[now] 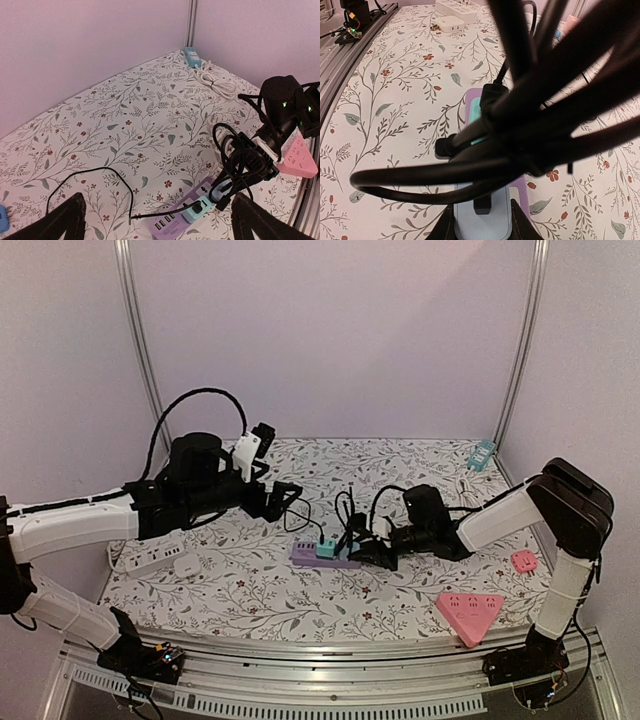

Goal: Insert the plug
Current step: Insert the plug into the socket.

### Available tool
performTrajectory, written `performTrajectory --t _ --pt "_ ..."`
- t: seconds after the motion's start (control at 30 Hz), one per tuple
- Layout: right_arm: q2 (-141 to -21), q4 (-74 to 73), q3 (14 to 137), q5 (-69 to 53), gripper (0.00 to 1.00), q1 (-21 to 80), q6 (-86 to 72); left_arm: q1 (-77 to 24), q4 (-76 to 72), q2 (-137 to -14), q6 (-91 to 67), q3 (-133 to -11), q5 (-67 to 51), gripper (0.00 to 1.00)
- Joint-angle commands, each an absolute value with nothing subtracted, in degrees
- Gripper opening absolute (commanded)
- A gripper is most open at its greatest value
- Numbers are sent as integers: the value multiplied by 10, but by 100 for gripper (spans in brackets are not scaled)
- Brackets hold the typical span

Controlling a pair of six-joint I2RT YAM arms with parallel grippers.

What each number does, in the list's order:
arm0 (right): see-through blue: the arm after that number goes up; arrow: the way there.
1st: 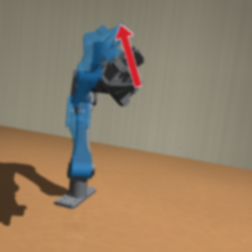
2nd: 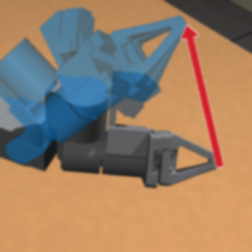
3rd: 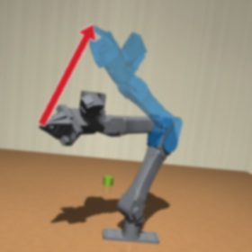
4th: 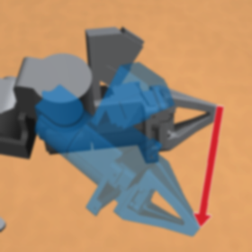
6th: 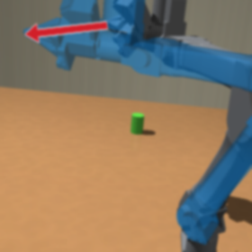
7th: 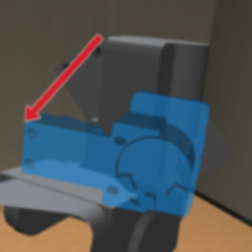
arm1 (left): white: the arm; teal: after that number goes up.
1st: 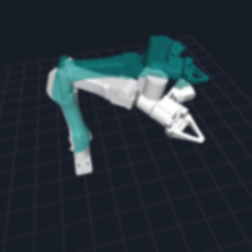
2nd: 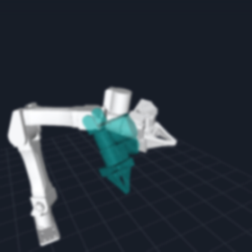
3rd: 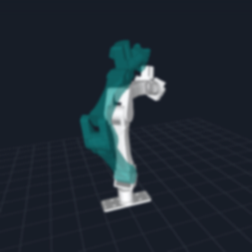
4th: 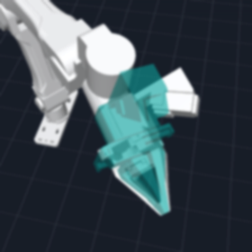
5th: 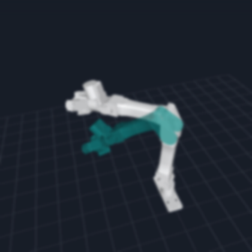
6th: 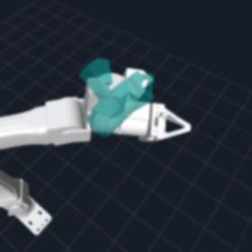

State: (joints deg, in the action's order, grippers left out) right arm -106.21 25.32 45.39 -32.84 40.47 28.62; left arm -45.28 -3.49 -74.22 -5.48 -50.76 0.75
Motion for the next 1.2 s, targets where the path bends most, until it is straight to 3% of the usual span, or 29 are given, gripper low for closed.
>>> performTrajectory --t 0.0,0.17,0.3,0.4,0.67,0.87,1.17 --pt "-1105 116 433 -241 0 406 290 -441 -20 -728 -43 -505 13 99" --pt "-1091 77 451 -224 2 406 288 -439 -16 -723 -45 -503 14 99" --pt "-1050 77 460 -238 29 407 274 -438 -16 -716 -46 -499 15 100" --pt "-1024 77 474 -255 43 409 260 -438 -15 -715 -47 -497 16 100" --pt "-970 76 507 -286 59 416 239 -436 -13 -705 -47 -495 14 99" --pt "-935 72 509 -311 65 418 231 -434 -8 -686 -41 -484 22 99" --pt "-1011 44 551 -318 55 419 263 -432 -7 -675 -51 -477 19 99"
